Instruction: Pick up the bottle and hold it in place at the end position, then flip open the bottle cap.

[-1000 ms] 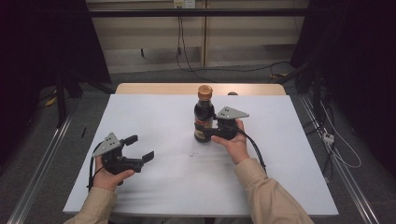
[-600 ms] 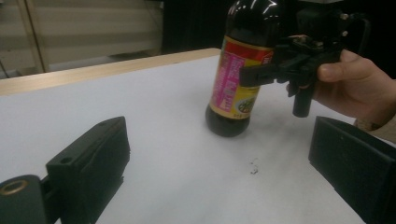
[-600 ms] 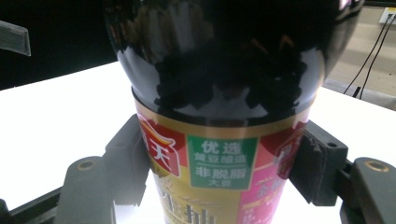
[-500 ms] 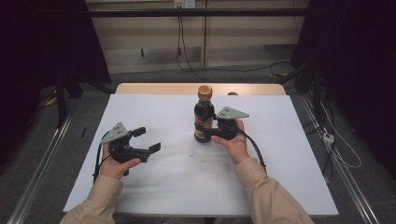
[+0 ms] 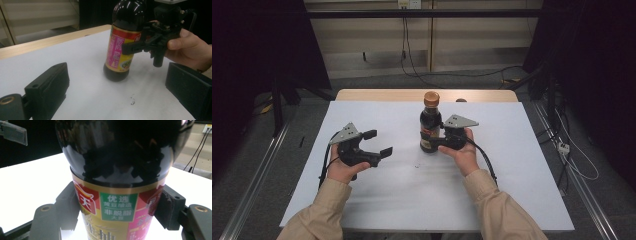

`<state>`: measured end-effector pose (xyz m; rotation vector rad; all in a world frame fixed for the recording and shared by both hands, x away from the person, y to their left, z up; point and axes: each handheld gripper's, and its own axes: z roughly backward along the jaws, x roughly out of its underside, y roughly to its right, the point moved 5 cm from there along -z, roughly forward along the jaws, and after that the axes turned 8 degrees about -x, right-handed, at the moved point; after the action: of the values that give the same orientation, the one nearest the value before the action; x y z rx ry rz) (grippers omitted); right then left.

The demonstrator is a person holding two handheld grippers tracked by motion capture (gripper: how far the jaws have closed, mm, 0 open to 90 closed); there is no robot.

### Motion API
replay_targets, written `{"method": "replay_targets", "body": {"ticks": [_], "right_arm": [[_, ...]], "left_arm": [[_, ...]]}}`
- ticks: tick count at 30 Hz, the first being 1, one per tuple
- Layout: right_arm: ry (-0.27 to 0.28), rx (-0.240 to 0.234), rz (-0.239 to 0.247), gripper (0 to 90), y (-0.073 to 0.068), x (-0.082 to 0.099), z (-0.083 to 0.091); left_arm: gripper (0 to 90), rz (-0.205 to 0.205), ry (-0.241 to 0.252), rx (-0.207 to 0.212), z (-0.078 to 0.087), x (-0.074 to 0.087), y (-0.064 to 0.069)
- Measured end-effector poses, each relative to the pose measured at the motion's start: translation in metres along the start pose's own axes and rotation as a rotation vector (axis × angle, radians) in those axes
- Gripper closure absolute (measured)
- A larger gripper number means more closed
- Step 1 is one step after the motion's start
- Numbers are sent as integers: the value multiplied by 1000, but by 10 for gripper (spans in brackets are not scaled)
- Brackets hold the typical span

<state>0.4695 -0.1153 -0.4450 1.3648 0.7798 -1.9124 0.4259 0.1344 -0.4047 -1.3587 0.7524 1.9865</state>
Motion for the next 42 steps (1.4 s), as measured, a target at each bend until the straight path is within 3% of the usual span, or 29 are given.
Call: {"method": "replay_targets", "body": {"ticks": [9,15,28,38,40,42], "right_arm": [[0,1,-1,308,0,0,0],[-3,3,-1,308,0,0,0],[-5,2,-1,308,0,0,0],[-1,0,1,308,0,0,0],[1,0,-1,308,0,0,0],[0,0,-1,308,0,0,0]], "left_arm": [[43,-2,-7,50,-7,-10,4],[42,3,-19,51,-13,-16,5],[49,-26,-46,73,-27,-27,12],[54,-34,-59,77,-33,-41,9],[71,-32,-56,79,-35,-45,9],[131,-56,-52,89,-35,-49,9]]}}
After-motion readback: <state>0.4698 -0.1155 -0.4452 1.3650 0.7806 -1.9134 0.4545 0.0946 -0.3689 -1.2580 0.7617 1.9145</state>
